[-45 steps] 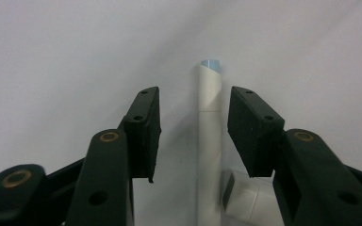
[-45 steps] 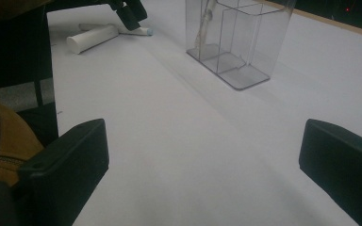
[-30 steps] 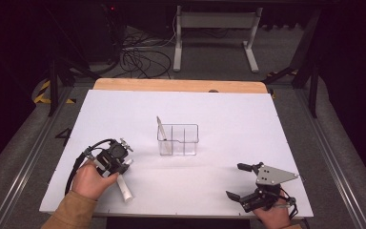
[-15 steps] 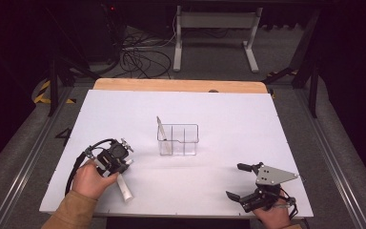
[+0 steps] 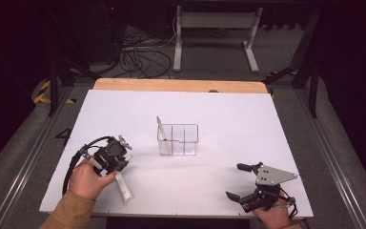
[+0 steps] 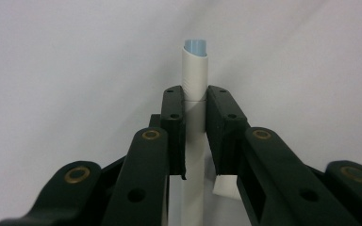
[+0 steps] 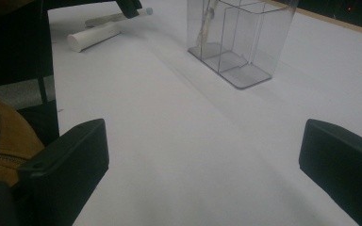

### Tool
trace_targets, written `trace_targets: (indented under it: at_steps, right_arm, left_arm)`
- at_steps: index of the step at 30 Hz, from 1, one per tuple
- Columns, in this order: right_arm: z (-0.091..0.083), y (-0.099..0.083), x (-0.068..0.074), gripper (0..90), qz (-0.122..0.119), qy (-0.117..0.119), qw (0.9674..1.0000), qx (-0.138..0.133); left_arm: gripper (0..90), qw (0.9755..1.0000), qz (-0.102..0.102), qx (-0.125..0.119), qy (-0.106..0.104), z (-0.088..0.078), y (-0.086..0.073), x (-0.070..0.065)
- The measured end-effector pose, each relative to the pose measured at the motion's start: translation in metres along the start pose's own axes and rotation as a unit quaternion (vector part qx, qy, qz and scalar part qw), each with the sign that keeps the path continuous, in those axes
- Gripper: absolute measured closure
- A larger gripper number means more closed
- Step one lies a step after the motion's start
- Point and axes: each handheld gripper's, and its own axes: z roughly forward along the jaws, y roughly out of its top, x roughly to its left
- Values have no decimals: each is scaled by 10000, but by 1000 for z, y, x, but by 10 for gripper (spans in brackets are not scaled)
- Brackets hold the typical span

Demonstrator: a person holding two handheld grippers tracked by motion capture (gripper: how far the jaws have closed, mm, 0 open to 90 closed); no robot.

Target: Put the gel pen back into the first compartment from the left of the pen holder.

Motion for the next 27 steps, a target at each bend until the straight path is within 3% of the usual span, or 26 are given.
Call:
trace_targets:
  at_steps: [18, 27]
  right_arm:
    - [0, 0, 0, 27, 4, 1, 10000, -8]
    - [0, 0, 0, 27, 2, 9, 10000, -9]
  left_arm:
    - [784, 9979, -199, -599, 113, -34, -7, 7]
    - [784, 9938, -319, -1046, 198, -55, -13, 10]
